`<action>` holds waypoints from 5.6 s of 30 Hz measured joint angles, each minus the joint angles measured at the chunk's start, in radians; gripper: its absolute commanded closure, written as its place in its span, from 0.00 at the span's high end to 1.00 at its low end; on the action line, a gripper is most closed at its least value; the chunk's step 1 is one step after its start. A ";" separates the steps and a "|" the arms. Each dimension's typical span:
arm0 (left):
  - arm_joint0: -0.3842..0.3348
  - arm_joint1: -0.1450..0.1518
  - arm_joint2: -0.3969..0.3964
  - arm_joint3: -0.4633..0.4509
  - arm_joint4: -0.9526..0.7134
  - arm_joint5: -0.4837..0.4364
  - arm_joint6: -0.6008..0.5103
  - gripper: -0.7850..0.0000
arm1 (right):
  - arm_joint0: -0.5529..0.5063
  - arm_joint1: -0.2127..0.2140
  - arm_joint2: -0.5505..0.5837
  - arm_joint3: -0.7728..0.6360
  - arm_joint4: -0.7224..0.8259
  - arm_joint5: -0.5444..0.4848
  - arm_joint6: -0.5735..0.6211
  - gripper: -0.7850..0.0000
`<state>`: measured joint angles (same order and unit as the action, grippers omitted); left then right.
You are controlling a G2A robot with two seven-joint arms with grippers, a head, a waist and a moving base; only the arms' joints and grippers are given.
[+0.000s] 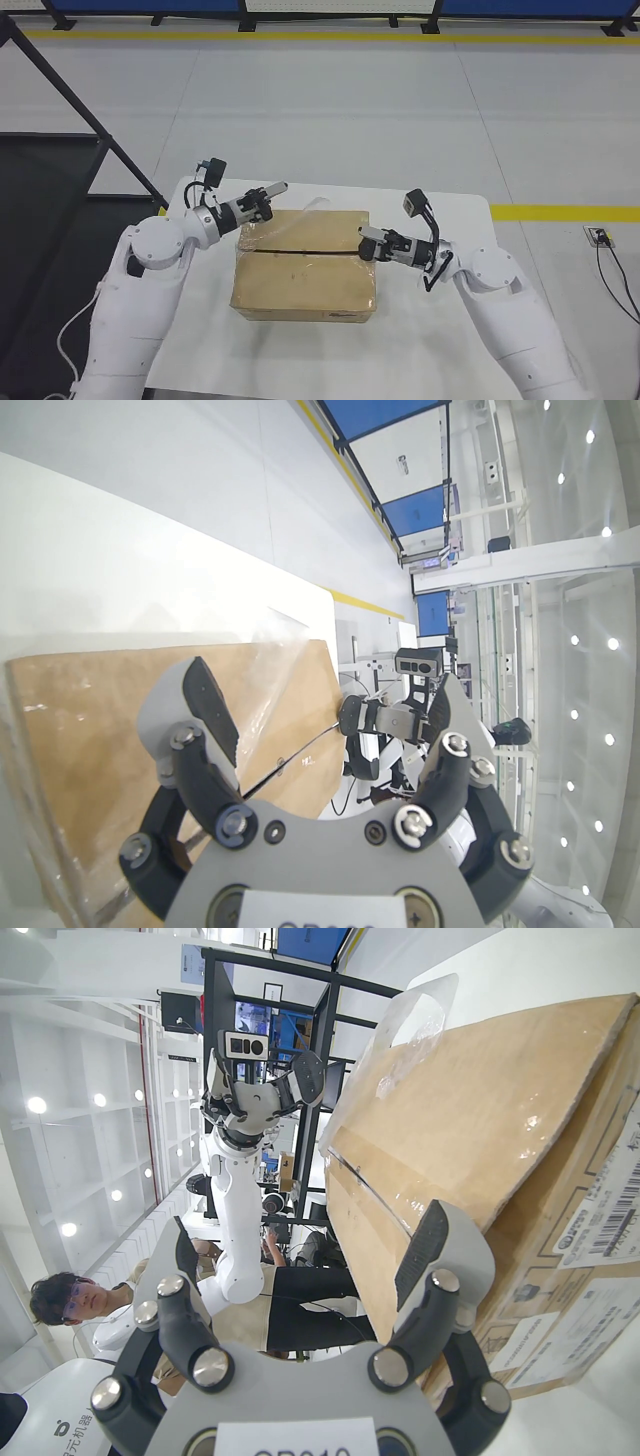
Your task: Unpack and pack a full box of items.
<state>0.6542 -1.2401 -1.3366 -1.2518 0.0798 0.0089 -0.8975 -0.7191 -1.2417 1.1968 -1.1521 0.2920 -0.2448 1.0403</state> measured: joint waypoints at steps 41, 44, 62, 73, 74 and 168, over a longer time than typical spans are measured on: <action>-0.068 -0.018 0.143 0.079 -0.234 -0.137 -0.190 1.00 | 0.034 0.009 -0.023 0.063 0.052 0.001 0.023 1.00; -0.049 -0.015 0.141 0.041 -0.239 -0.136 -0.175 1.00 | 0.039 0.008 -0.025 0.074 0.062 -0.006 0.024 1.00; 0.011 -0.003 0.167 -0.071 -0.206 -0.115 -0.131 1.00 | 0.041 0.012 -0.019 0.103 0.098 -0.039 0.036 1.00; 0.042 -0.003 0.210 -0.118 -0.137 -0.105 -0.041 1.00 | 0.030 0.017 -0.012 0.099 0.111 -0.054 0.037 1.00; 0.044 -0.004 0.213 -0.123 -0.135 -0.106 -0.034 1.00 | 0.029 0.018 -0.011 0.099 0.112 -0.055 0.037 1.00; -0.132 -0.113 0.368 0.123 -0.387 0.007 0.380 1.00 | 0.058 0.034 -0.005 0.212 0.198 -0.114 0.095 1.00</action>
<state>0.5222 -1.3535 -0.9691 -1.1288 -0.3077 0.0159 -0.5177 -0.6608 -1.2079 1.1914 -0.9397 0.4898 -0.3590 1.1356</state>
